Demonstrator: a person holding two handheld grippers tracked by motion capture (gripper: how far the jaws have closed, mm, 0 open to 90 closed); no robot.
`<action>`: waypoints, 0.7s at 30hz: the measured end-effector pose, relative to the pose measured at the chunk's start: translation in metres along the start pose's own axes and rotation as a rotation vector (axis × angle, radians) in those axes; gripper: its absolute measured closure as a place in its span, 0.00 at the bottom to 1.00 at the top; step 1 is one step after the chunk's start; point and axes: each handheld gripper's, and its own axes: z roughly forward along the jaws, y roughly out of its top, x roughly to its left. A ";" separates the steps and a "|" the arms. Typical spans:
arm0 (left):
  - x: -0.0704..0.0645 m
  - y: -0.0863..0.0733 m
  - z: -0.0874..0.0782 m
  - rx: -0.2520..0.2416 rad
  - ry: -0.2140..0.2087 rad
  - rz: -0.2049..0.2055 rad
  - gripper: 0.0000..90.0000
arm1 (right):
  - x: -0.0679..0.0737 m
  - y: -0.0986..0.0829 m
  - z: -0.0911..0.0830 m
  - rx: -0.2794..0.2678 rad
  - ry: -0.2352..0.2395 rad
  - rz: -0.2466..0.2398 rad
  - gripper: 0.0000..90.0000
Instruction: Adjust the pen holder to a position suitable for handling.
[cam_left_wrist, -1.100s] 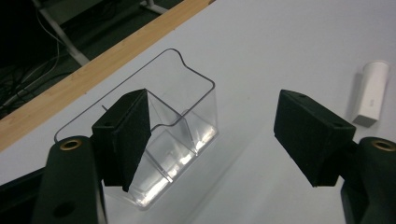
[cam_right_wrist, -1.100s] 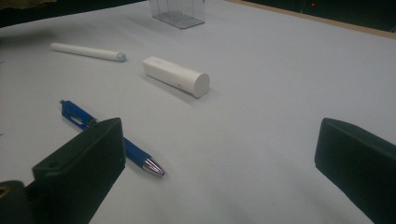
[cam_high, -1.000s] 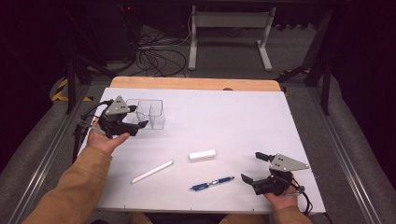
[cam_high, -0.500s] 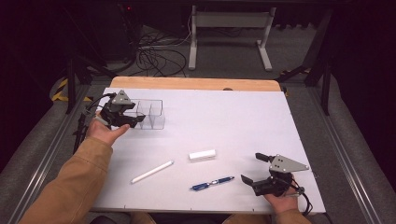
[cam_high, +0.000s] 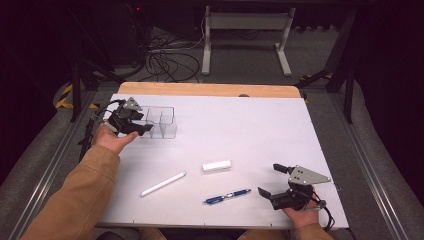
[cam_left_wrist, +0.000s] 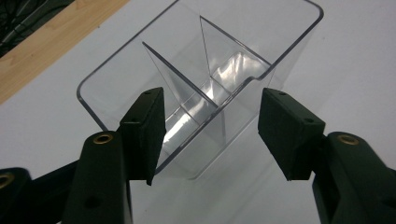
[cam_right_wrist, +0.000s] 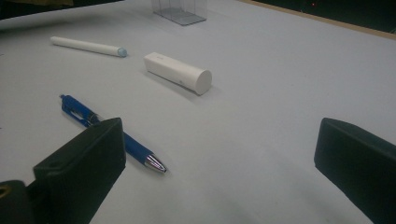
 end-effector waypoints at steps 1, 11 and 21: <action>0.000 0.000 0.000 0.000 0.000 0.000 0.48 | 0.000 0.000 0.000 0.000 0.000 0.000 0.03; -0.004 -0.002 -0.003 0.017 -0.007 0.032 0.50 | 0.000 0.000 0.000 0.005 -0.003 -0.005 0.03; -0.004 -0.003 -0.002 0.001 0.015 0.117 0.61 | 0.000 0.000 0.001 0.009 0.000 -0.001 0.03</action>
